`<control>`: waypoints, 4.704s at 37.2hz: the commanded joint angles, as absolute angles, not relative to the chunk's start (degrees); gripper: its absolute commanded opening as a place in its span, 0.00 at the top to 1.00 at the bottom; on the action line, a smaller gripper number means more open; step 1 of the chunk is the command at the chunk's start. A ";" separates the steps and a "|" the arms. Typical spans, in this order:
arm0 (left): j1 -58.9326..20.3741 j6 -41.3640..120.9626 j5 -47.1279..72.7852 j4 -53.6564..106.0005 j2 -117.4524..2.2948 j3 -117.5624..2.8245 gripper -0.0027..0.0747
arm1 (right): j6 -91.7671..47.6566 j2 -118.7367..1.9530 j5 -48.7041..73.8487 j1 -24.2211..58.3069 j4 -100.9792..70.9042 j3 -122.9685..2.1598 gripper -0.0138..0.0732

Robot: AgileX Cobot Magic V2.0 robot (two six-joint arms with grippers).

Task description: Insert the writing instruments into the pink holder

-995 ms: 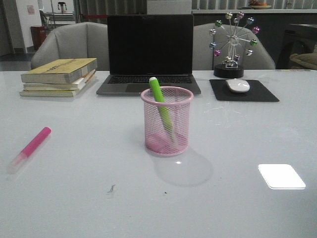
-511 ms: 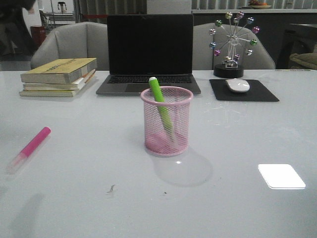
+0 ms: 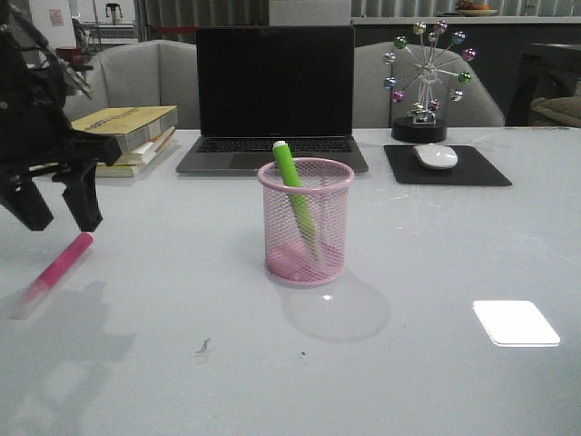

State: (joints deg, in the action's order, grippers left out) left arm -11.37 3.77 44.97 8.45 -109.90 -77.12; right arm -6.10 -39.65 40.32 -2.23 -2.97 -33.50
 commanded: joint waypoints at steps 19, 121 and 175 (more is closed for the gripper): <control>-11.83 2.99 39.27 8.21 -112.40 -78.98 0.42 | -6.46 -39.37 37.68 -2.70 -2.84 -35.12 0.39; -43.37 3.75 -19.70 13.44 -103.50 -71.18 0.35 | -6.46 -39.37 39.64 -2.70 1.90 -35.12 0.39; -1.45 3.86 15.75 8.15 -46.07 -42.22 0.43 | -6.46 -39.37 35.62 -2.39 1.85 -35.12 0.39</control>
